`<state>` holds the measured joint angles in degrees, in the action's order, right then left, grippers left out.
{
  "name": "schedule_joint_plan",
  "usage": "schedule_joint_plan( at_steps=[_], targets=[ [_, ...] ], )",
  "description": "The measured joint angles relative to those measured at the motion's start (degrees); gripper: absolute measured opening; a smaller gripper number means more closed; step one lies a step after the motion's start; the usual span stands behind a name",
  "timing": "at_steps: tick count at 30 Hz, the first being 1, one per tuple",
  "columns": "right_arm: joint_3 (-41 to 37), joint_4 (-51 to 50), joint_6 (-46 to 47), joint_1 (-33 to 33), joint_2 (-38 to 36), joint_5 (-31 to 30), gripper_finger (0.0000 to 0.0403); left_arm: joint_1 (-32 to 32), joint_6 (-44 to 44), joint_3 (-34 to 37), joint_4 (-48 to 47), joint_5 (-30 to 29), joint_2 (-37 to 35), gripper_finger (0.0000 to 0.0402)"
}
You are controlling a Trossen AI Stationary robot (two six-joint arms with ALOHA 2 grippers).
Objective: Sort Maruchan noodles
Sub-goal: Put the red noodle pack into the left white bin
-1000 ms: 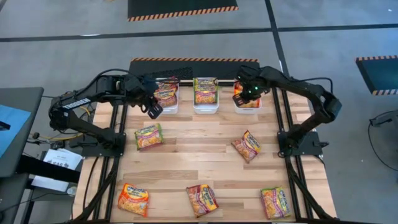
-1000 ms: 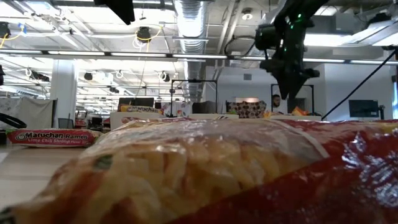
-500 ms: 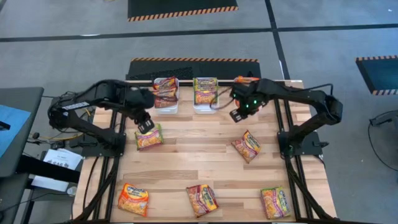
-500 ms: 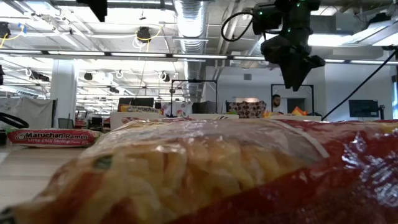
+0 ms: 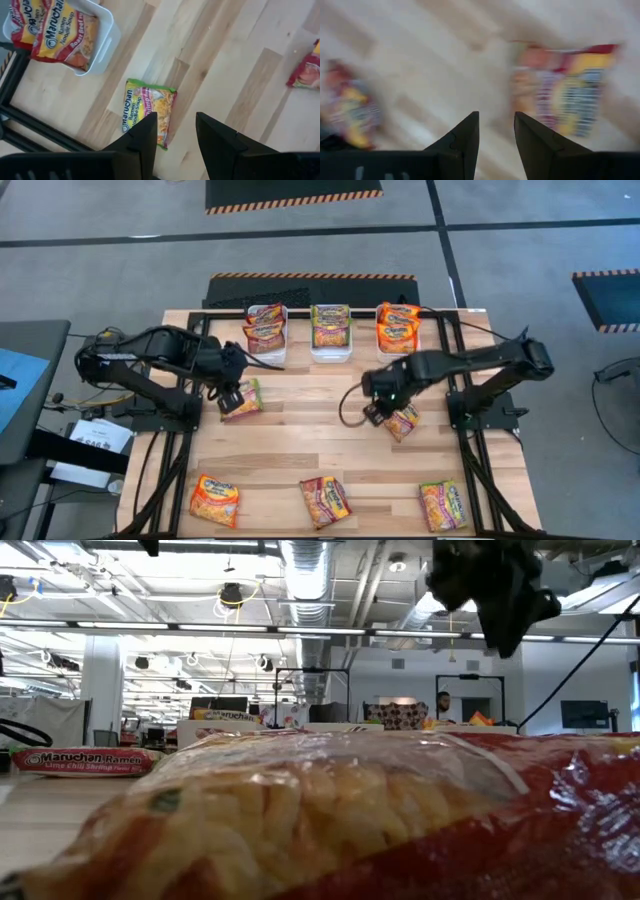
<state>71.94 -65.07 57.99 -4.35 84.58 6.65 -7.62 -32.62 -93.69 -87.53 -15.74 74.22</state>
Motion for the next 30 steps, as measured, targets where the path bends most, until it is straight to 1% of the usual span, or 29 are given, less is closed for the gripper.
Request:
schedule_joint_plan(
  at_steps=[3, 8, 12, 16, 21, 28, 30],
  targets=[
    [0.00, 7.91, 3.86, -5.07, 0.02, 1.11, 0.0148, -0.99, 0.00, 0.00, 0.00, 0.00, 0.02, 0.0122],
    [0.00, 21.27, 8.56, -11.92, 0.02, 1.16, 0.0148, -1.76, -0.01, 0.00, 0.00, -0.05, 0.02, 0.0122],
    [0.00, 28.71, 11.44, -16.10, 0.03, 0.38, 0.0148, -1.81, -0.08, 0.00, 0.00, -0.05, 0.02, 0.0122],
    [0.00, 33.80, 13.51, -20.10, 0.04, -4.75, 0.0148, -1.81, -0.66, 0.00, -0.02, -0.05, 0.02, 0.0122],
    [-0.94, 36.00, 16.66, -25.54, 0.04, -12.03, 0.0148, -1.81, -1.67, 0.01, -0.03, 0.12, 0.02, 0.0122],
    [-11.11, 52.52, 25.89, -32.84, 0.11, -17.57, 0.0148, -1.78, -5.28, 0.02, -0.01, 0.24, 0.02, 0.0122],
    [-13.58, 55.42, 27.62, -34.35, 0.11, -19.31, 0.0148, -1.78, -6.44, 0.02, 0.00, 0.24, 0.02, 0.0122]
  ],
)
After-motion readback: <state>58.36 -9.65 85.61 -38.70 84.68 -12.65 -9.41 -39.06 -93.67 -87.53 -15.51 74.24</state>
